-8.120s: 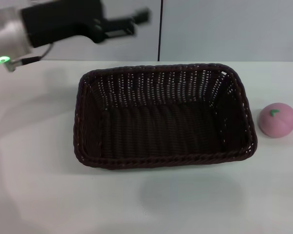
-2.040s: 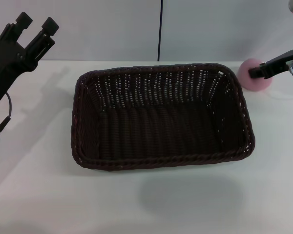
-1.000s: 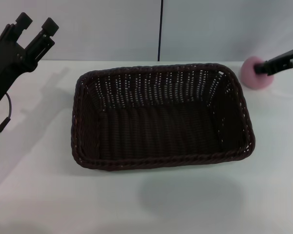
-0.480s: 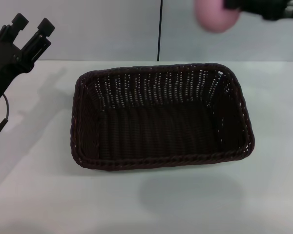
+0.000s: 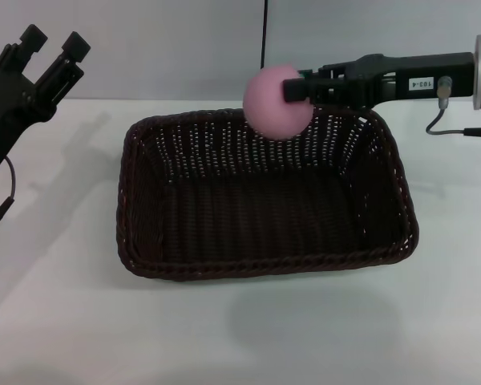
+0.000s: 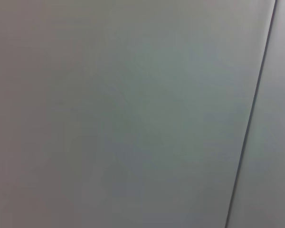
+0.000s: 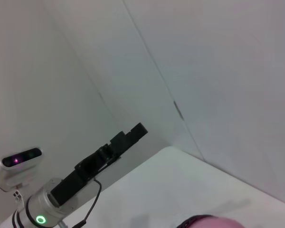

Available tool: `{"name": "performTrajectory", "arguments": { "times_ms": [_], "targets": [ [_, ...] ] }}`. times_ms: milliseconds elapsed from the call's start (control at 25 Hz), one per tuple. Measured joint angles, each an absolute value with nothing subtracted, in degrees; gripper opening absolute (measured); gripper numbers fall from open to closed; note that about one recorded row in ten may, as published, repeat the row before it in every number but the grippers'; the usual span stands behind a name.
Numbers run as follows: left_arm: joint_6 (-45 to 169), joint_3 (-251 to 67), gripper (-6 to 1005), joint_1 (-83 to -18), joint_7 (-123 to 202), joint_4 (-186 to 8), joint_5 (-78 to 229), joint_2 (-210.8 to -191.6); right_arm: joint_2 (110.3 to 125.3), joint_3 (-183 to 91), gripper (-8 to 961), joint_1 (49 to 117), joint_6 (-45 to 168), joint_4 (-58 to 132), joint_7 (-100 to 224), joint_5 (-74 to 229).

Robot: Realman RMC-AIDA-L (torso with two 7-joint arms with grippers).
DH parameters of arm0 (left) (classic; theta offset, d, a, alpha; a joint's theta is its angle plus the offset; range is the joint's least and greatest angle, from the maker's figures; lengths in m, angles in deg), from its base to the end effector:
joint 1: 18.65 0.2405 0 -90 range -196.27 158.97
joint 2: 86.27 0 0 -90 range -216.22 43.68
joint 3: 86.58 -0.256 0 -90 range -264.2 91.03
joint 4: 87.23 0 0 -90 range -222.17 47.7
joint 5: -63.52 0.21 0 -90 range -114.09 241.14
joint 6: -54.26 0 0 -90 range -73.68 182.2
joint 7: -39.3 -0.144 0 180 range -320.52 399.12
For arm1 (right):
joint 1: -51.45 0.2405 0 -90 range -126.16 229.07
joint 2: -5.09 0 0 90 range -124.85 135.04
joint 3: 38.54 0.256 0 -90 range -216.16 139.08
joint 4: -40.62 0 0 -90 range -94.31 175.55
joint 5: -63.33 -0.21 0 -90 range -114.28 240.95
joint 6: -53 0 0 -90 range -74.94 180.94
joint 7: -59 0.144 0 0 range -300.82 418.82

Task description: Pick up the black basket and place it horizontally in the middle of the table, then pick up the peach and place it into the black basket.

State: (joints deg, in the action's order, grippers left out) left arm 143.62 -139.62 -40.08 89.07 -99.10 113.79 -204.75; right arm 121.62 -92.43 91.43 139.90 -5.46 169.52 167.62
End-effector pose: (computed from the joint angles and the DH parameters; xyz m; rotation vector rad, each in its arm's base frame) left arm -0.2965 0.3026 0.0215 -1.8249 -0.6047 -1.3112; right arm 0.1633 0.3836 0.0163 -2.8141 0.8769 0.7800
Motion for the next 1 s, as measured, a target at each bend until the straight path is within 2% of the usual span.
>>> {"name": "performTrajectory", "arguments": {
  "times_ms": [400, 600, 800, 1000],
  "targets": [
    [143.8, -138.6, 857, -39.8, 90.4, -99.2, 113.7, -204.59, 121.66, -86.9, 403, 88.8, 145.7, -8.5, 169.3, 166.3],
    [145.4, -135.6, 857, -39.2, 90.6, -99.2, 113.7, -204.49, 121.79, -79.1, 611, 82.8, 152.7, -8.1, 160.5, 155.2],
    [147.5, -128.6, 857, -37.8, 90.4, -98.4, 113.7, -204.74, 122.56, -71.7, 607, 74.5, 153.6, 3.1, 142.7, 136.6],
    [149.8, -117.5, 857, -36.3, 89.8, -95.4, 113.7, -204.68, 122.74, -59.8, 607, 70.3, 153.2, 20.7, 121.4, 124.4]
  ]
}}
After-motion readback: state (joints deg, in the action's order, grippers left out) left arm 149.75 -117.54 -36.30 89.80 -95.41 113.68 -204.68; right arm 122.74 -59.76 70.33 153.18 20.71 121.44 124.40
